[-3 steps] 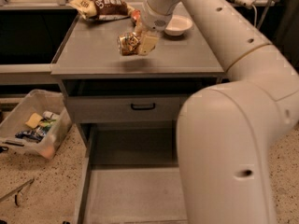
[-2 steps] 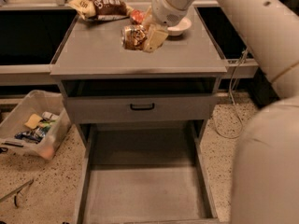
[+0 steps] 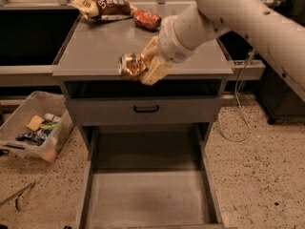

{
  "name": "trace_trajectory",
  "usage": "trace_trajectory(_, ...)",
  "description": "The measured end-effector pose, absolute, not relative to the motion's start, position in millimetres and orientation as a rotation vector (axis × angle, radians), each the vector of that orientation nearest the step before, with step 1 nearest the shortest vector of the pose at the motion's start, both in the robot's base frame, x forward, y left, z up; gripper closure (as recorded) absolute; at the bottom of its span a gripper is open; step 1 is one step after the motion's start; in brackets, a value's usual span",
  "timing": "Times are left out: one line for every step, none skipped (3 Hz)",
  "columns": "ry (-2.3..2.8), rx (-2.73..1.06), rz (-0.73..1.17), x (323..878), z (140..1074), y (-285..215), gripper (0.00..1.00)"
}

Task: Place orange can into middle drawer

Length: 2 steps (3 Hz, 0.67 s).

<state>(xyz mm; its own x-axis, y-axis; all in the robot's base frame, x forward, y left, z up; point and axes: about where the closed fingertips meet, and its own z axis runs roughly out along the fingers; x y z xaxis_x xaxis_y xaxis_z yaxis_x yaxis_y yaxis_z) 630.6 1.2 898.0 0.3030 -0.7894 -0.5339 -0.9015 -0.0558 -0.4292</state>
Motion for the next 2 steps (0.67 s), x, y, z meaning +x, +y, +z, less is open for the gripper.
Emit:
trace_trajectory(1.541,-1.927,0.247,612.1,860.0,6.5,1.00)
trace_trajectory(1.541,-1.927,0.247,612.1,860.0,6.5,1.00)
